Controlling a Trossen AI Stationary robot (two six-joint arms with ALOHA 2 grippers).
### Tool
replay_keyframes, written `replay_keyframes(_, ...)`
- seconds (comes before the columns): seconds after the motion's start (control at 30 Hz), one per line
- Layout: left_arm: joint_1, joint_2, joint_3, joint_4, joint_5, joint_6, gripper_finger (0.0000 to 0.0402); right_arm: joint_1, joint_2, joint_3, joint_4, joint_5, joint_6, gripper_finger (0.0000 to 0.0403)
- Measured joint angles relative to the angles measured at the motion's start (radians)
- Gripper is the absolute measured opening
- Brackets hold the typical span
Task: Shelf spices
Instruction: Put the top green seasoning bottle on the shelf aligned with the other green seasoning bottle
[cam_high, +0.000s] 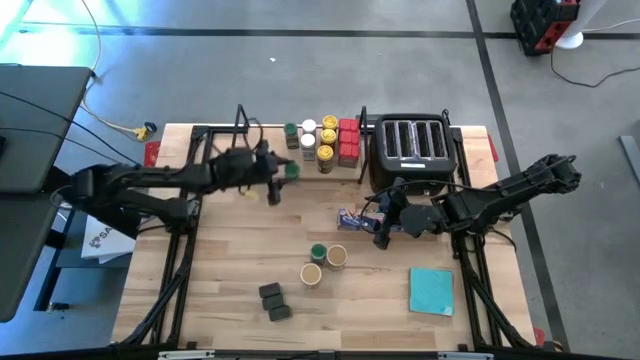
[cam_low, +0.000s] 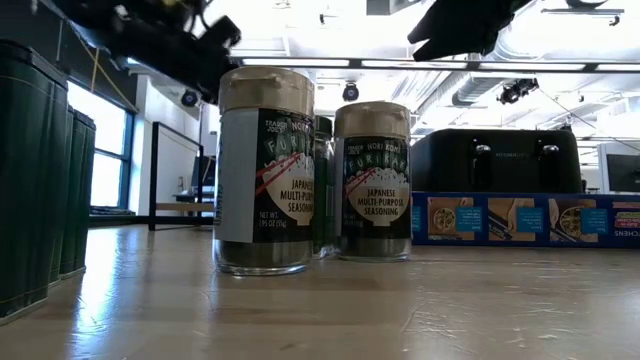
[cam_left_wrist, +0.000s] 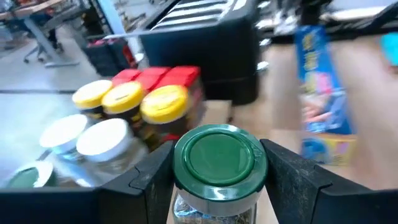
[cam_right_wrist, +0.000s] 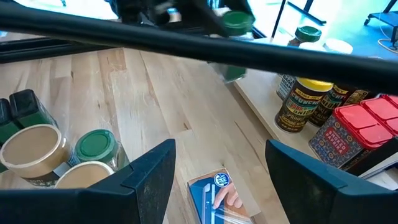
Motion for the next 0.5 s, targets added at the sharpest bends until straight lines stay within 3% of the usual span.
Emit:
replay_keyframes(0.23,0.16,0.103,0.033,0.011,0.071,0.056,0.0208,0.0,0.0,0.0,-0.001,-0.001,0.0,0.0243)
replay_keyframes(0.5,0.23,0.178,0.033,0.067,0.112,0.067,0.0211,0.0,0.0,0.0,-0.001,-0.003,0.0,0.0243)
